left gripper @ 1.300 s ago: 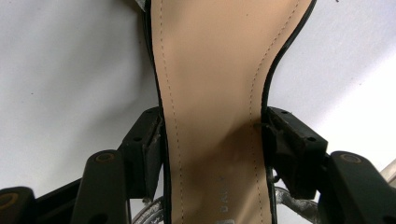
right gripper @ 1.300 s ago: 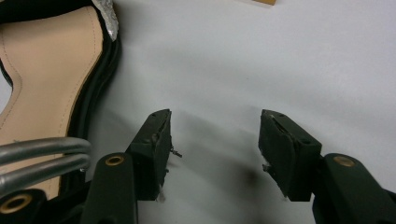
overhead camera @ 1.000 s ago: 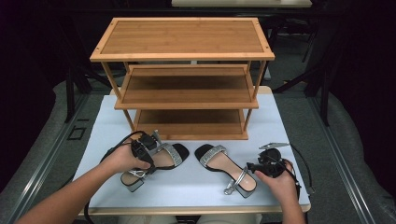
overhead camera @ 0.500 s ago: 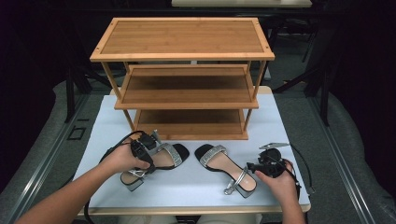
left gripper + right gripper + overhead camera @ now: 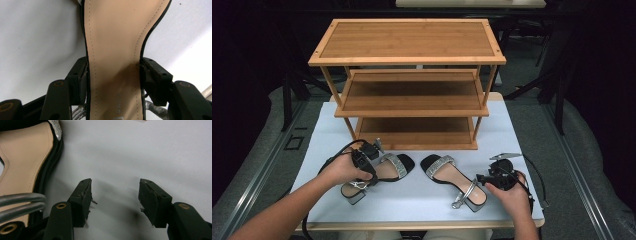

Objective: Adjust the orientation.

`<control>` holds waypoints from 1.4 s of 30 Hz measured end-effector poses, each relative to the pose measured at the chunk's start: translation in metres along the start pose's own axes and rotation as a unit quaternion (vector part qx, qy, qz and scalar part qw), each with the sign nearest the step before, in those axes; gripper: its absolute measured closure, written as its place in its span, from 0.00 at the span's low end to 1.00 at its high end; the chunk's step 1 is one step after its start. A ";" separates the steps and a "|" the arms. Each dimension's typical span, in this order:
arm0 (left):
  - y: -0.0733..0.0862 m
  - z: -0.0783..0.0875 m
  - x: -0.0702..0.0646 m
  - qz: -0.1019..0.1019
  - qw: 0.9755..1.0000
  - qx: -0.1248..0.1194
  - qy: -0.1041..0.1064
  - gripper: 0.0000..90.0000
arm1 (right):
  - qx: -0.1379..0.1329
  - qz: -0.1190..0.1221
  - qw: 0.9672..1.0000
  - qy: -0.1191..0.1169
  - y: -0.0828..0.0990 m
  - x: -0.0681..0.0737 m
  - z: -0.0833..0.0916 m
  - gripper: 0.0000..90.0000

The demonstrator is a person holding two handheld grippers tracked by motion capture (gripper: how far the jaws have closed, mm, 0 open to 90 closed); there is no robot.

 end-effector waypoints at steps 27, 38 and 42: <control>-0.016 0.013 0.016 0.040 0.999 -0.030 -0.010 0.48 | 0.002 -0.001 1.000 0.001 0.001 0.000 -0.001 0.49; -0.027 0.009 0.032 0.066 0.997 -0.038 -0.028 0.48 | 0.001 -0.002 1.000 -0.001 0.002 -0.001 -0.002 0.49; -0.030 0.007 0.037 0.075 0.996 -0.043 -0.037 0.48 | 0.001 -0.002 1.000 -0.001 0.002 -0.001 -0.002 0.49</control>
Point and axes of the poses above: each handheld gripper's, and its own axes: z roughly backward along the jaws, y roughly out of its underside, x roughly to its left, the point moved 5 cm from there along -z, roughly forward along the jaws, and after that the axes turned 14 degrees about -x, right-handed, at the moved point
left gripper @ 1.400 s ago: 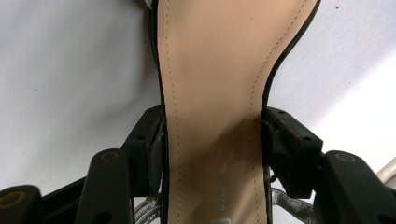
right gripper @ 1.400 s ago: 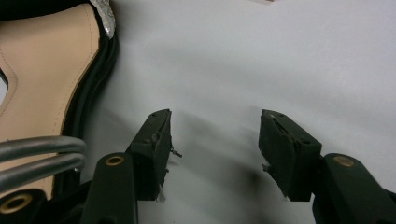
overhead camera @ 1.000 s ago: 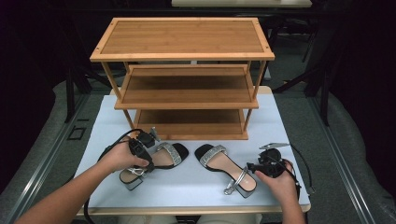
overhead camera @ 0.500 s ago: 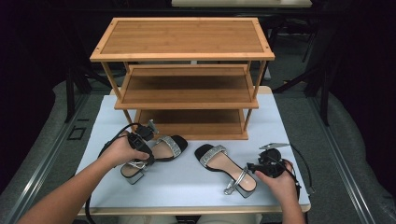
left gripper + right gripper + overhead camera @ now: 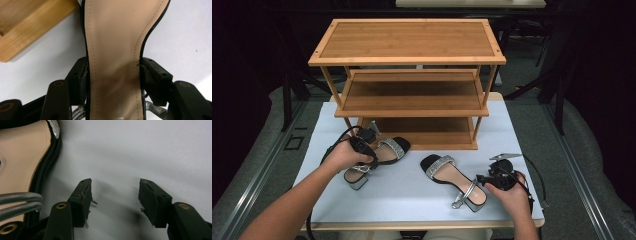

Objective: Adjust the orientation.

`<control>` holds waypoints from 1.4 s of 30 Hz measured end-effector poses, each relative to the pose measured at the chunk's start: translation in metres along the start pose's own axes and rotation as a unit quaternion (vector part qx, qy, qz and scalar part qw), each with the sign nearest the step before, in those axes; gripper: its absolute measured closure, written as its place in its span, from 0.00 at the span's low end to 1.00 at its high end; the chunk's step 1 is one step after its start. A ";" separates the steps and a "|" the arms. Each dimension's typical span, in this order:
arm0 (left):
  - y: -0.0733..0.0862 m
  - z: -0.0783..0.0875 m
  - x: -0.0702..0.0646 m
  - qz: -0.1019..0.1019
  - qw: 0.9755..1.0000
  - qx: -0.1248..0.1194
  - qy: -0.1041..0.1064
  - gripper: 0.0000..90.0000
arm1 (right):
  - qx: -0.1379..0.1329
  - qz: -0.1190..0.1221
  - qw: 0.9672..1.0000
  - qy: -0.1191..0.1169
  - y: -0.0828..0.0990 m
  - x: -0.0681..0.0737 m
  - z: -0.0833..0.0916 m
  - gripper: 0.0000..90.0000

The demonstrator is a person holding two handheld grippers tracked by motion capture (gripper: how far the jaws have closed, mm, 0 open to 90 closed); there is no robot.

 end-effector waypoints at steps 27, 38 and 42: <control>-0.006 -0.007 0.004 0.011 1.000 -0.022 -0.004 0.47 | 0.000 0.003 1.000 0.002 0.000 0.000 0.000 0.48; -0.002 0.002 -0.001 0.007 0.999 -0.045 0.009 0.46 | -0.001 0.002 1.000 0.002 0.000 0.000 -0.001 0.48; -0.002 0.004 0.000 0.005 0.999 -0.048 0.005 0.46 | -0.002 0.002 1.000 0.001 0.000 0.000 -0.001 0.48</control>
Point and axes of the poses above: each handheld gripper's, and its own axes: z roughly backward along the jaws, y roughly out of its underside, x roughly to its left, the point moved 5 cm from there along -z, roughly forward along the jaws, and after that the axes turned 14 degrees about -x, right-handed, at the moved point
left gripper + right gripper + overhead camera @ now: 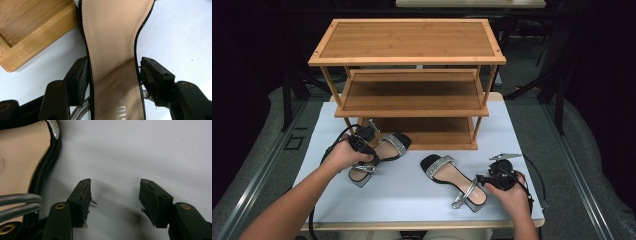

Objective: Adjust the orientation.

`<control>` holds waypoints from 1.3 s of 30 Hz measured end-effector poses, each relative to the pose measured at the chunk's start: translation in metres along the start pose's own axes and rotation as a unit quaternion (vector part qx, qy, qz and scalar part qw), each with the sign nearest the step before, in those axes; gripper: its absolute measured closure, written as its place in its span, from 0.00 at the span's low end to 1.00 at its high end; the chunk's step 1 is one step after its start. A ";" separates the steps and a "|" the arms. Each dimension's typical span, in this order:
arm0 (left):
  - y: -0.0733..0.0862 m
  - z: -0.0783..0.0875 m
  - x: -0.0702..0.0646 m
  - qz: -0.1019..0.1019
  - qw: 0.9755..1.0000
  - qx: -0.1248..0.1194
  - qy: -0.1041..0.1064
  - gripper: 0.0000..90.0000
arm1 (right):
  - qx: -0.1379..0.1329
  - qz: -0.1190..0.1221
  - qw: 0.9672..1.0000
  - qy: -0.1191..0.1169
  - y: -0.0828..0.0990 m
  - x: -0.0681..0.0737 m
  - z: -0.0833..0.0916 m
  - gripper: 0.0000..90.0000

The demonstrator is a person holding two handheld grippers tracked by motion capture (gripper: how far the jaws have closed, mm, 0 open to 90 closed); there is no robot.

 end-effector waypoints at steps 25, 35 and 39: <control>0.031 0.104 -0.002 -0.055 0.994 -0.095 0.019 0.76 | 0.001 -0.001 1.000 0.001 0.000 0.000 0.000 0.48; 0.071 0.101 0.011 -0.039 0.994 -0.093 0.028 0.96 | 0.001 -0.002 1.000 0.002 0.000 0.001 0.000 0.48; 0.083 0.091 0.012 -0.031 0.995 -0.093 0.037 1.00 | 0.000 -0.002 1.000 0.003 0.000 0.001 0.000 0.48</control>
Point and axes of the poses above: each handheld gripper's, and its own axes: z roughly backward along the jaws, y roughly out of its underside, x roughly to its left, the point moved 5 cm from there along -z, roughly forward along the jaws, and after that the axes turned 14 degrees about -x, right-handed, at the moved point
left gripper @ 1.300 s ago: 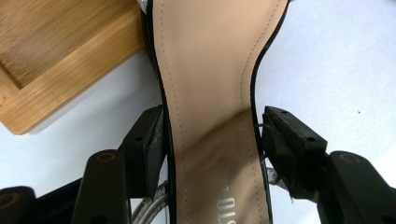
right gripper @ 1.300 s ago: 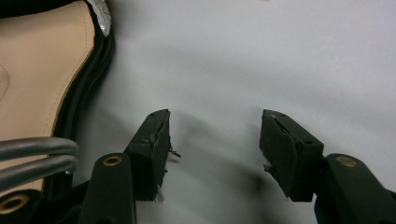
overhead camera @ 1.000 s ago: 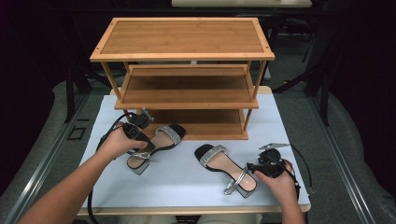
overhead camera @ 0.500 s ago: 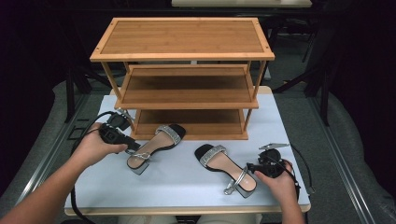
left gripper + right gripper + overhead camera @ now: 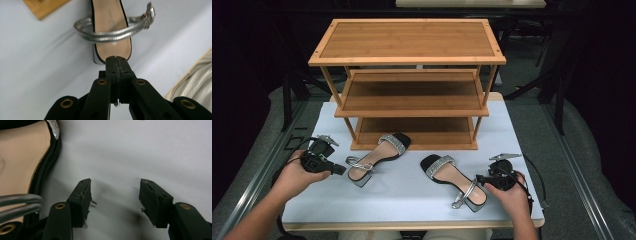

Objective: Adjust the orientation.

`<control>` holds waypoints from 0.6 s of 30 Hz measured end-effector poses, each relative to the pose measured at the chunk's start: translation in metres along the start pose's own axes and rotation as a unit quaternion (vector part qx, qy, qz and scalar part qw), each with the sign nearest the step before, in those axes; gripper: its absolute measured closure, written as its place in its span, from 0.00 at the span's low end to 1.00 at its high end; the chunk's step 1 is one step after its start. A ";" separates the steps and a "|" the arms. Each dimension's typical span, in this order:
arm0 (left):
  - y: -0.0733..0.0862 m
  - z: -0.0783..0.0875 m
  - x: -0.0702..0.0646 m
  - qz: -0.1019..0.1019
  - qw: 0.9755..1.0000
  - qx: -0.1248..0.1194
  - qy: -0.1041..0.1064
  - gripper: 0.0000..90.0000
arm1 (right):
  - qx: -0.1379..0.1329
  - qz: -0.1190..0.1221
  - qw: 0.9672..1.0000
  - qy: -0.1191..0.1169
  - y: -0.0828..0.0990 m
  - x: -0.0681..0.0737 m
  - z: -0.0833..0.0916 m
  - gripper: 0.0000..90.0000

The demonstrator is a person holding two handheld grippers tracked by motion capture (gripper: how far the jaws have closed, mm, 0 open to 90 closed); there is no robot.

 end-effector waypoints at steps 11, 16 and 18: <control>0.024 -0.027 -0.004 0.006 1.000 0.014 0.003 1.00 | -0.002 0.000 1.000 0.000 0.000 -0.001 0.000 0.48; 0.025 -0.026 -0.003 0.008 1.000 0.011 0.006 1.00 | -0.004 -0.003 1.000 -0.001 0.000 -0.001 0.000 0.48; 0.026 -0.026 -0.003 0.008 1.000 0.011 0.005 1.00 | -0.005 -0.003 1.000 -0.001 0.000 -0.001 0.000 0.48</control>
Point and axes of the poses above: each handheld gripper's, and its own axes: z roughly backward along the jaws, y roughly out of its underside, x roughly to its left, the point moved 5 cm from there along -z, roughly forward along the jaws, and after that the axes turned 14 degrees about -x, right-handed, at the moved point
